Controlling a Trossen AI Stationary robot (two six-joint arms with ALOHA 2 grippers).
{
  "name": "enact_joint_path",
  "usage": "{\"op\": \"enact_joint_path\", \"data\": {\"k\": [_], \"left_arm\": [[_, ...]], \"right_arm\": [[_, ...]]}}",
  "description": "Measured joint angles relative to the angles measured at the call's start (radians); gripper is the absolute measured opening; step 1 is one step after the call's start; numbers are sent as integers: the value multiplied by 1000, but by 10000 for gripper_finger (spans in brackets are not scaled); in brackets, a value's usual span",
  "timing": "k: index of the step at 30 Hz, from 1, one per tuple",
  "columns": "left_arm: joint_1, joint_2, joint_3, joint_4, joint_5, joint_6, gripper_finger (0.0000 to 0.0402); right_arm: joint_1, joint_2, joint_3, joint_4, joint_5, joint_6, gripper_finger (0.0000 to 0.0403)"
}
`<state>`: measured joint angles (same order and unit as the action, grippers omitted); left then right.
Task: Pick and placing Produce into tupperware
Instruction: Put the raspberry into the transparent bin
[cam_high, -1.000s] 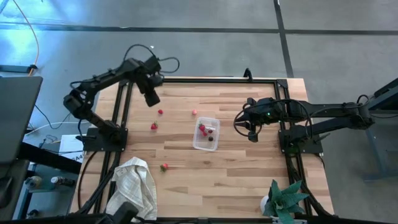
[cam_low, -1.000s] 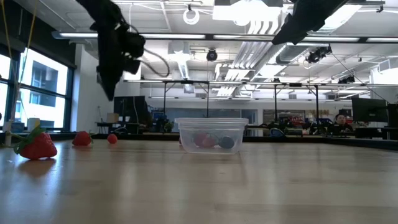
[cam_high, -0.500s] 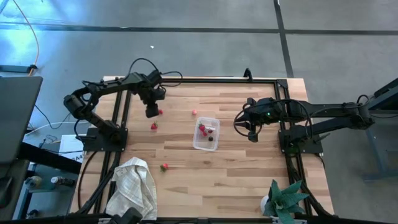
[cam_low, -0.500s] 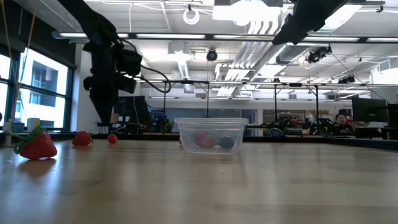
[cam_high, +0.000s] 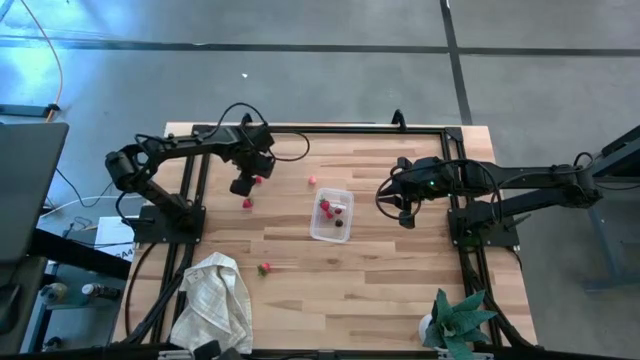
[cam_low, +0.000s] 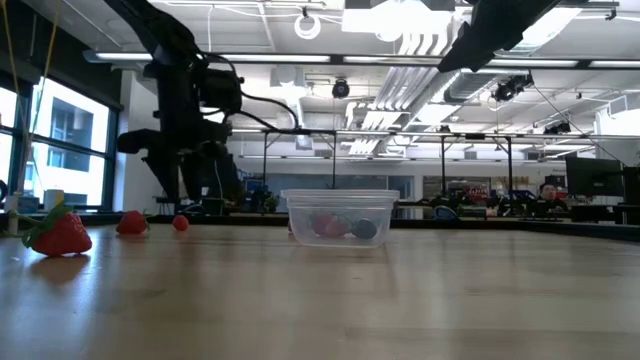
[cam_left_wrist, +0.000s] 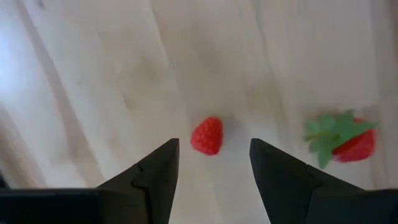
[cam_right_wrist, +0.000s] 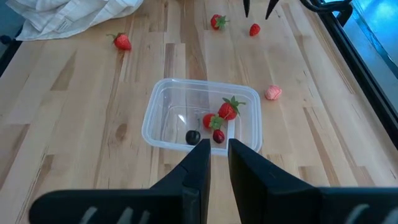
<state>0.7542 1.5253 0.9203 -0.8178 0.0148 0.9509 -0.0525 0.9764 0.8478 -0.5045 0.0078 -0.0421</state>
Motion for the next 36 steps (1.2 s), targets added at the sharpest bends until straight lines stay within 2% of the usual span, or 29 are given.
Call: {"op": "enact_joint_path", "data": {"k": [10, 16, 24, 36], "left_arm": [[-9, 28, 1, -1, 11, 117, 188], [-9, 104, 0, -7, -32, 120, 188], [-9, 132, 0, 56, -73, 151, 188], [-9, 163, 0, 68, -62, 182, 188]], "right_arm": [[0, 0, 0, 0, 0, 0, 47], [0, 0, 0, 0, 0, -1, 47], [0, 0, 0, 0, 0, 0, 47], [0, 0, 0, 0, 0, -1, 47]]}}
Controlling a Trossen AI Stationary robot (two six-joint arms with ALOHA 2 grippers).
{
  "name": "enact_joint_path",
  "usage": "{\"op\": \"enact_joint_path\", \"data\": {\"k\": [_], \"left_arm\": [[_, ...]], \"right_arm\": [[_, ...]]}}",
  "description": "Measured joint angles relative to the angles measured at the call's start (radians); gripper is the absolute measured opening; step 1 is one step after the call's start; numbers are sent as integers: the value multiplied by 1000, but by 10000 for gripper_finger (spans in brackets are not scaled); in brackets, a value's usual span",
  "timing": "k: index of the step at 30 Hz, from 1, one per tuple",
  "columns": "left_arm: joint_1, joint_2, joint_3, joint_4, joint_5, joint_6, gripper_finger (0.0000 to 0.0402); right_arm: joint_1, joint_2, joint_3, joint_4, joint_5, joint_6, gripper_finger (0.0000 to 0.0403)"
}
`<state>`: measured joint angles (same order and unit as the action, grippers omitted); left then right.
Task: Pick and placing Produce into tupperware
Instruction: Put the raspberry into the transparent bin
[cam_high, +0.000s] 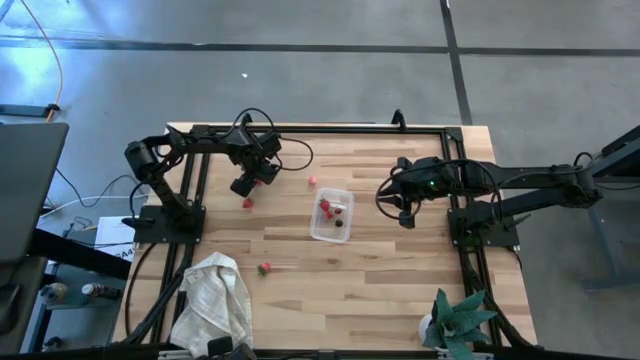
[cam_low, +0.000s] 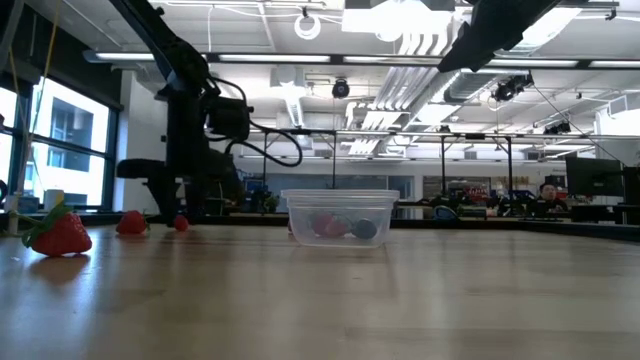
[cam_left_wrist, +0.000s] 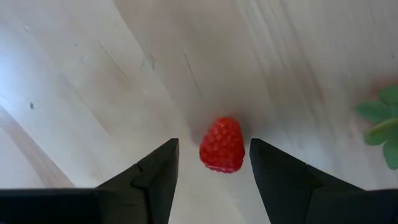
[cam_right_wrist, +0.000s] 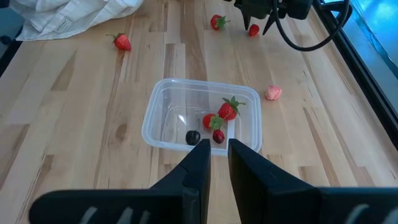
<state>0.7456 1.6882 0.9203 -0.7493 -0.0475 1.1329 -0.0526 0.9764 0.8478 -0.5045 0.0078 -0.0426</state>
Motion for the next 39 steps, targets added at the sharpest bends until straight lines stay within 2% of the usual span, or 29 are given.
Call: {"op": "enact_joint_path", "data": {"k": [5, 17, 28, 34, 39], "left_arm": [[0, 0, 0, 4, 12, 0, 182], [0, 0, 0, -6, 30, 10, 114], [0, 0, 0, -19, 2, 11, 111], [0, 0, 0, -1, 2, -61, 96], [1, 0, 6, -17, 57, -124, 90]], "right_arm": [[0, 0, 0, 0, 0, 0, 47], [0, 0, 0, 0, 0, 0, 47], [0, 0, 0, 0, 0, 1, 47], [0, 0, 0, 0, 0, 0, 47], [0, 0, 0, 0, 0, 0, 47]]}}
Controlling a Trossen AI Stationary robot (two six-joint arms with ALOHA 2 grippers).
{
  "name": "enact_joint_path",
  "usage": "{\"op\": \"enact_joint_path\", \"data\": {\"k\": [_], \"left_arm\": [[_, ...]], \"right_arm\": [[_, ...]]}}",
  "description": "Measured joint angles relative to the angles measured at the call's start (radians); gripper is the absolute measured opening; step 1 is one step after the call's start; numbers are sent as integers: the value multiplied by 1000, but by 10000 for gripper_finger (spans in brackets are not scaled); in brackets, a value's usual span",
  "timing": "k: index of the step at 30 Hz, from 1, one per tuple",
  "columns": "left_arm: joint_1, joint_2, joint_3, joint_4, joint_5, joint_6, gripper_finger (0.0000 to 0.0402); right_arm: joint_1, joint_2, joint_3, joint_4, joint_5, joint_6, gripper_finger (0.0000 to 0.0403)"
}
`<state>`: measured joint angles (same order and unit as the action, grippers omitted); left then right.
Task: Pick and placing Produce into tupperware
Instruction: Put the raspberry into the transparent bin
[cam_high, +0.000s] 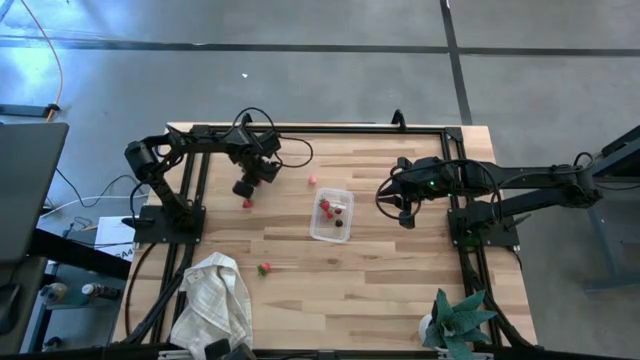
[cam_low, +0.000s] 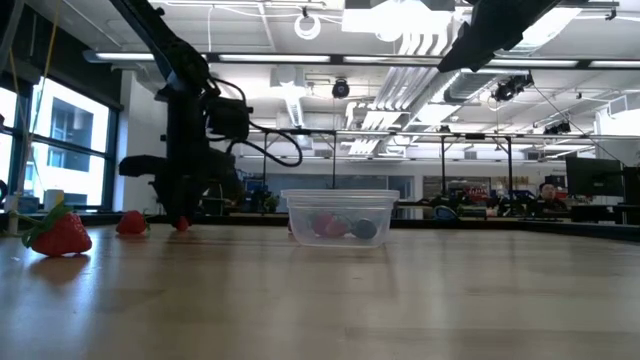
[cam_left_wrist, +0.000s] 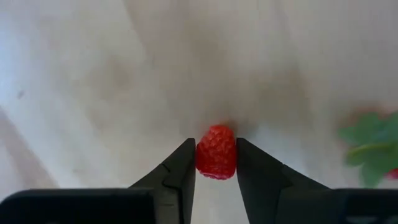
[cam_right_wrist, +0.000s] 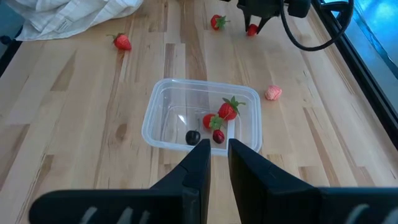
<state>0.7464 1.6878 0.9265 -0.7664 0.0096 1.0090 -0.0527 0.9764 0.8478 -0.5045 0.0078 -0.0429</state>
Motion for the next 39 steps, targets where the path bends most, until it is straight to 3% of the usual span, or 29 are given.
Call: {"op": "enact_joint_path", "data": {"k": [8, 16, 21, 27, 33, 39], "left_arm": [[-1, 0, 134, -109, 196, -63, 89], [-1, 0, 403, -207, 298, -125, 88], [-3, -1, 599, -211, 434, -199, 88], [-94, -2, 762, -212, 489, -228, 88], [-282, -2, 774, -232, 432, -229, 88], [-437, -3, 656, -191, 393, -311, 88]], "right_arm": [[0, 0, 0, 0, 0, 1, 47], [0, 0, 0, 0, 0, 1, 47], [0, 0, 0, 0, 0, 1, 47], [0, 0, 0, 0, 0, 0, 47], [0, 0, 0, 0, 0, 0, 47], [0, 0, 0, 0, 0, 1, 47]]}}
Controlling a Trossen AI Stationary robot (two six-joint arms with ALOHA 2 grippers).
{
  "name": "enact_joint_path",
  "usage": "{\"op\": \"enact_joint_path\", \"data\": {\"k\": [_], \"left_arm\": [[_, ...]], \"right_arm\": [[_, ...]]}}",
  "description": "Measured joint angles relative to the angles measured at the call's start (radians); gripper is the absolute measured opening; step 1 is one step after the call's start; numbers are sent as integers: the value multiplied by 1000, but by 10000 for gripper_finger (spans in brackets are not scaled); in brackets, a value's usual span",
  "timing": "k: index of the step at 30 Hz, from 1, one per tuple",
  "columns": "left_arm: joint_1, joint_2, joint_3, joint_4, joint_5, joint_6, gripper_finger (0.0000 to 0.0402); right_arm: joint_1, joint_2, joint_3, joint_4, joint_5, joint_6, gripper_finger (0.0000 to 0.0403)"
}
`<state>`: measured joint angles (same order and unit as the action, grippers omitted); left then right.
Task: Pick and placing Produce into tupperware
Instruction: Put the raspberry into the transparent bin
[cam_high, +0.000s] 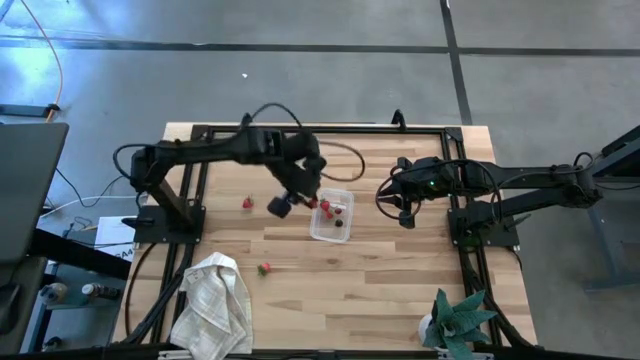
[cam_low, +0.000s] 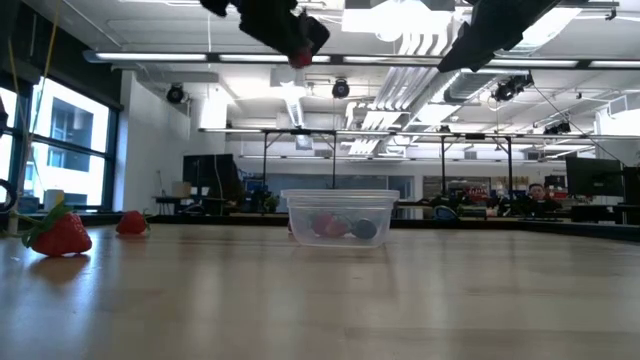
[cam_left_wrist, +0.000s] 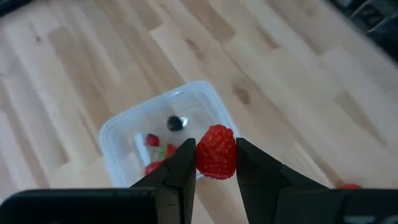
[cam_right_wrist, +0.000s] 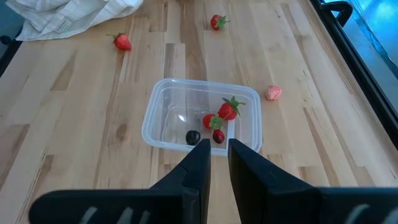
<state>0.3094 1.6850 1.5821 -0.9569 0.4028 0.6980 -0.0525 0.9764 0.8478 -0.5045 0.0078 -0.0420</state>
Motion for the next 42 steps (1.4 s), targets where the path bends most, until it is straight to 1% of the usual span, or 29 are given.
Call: {"op": "enact_joint_path", "data": {"k": [2, 4, 5, 7, 11, 15, 17, 24, 27, 30, 33, 39, 42], "left_arm": [[-31, -9, -60, 87, -39, -30, 88], [-61, -12, -123, 243, -62, -62, 88], [-75, -12, -152, 323, -63, -77, 88], [-95, -12, -203, 423, -66, -101, 87], [-110, -13, -320, 519, -146, -133, 87], [-103, -11, -429, 642, -198, -164, 88], [-107, 5, -464, 707, -222, -171, 88], [-106, 91, -476, 724, -224, -184, 88], [-107, 139, -460, 706, -218, -208, 88], [-110, 177, -418, 705, -193, -208, 88], [-121, 216, -344, 614, -196, -181, 88], [-134, 307, -195, 389, -256, -99, 88], [-134, 346, -145, 369, -255, -83, 88]], "right_arm": [[0, 0, 0, 0, 0, -1, 47], [0, 0, 0, 0, 0, 0, 47], [0, 0, 0, 0, 0, 0, 47], [0, 0, 0, 0, 0, -1, 47], [0, 0, 0, 0, 0, -1, 47], [0, 0, 0, 0, 0, -1, 47], [0, 0, 0, 0, 0, -1, 47], [0, 0, 0, 0, 0, -1, 47], [0, 0, 0, 0, 0, 0, 47], [0, 0, 0, 0, 0, -1, 47], [0, 0, 0, 0, 0, 0, 47], [0, 0, 0, 0, 0, -1, 47], [0, 0, 0, 0, 0, 0, 47]]}}
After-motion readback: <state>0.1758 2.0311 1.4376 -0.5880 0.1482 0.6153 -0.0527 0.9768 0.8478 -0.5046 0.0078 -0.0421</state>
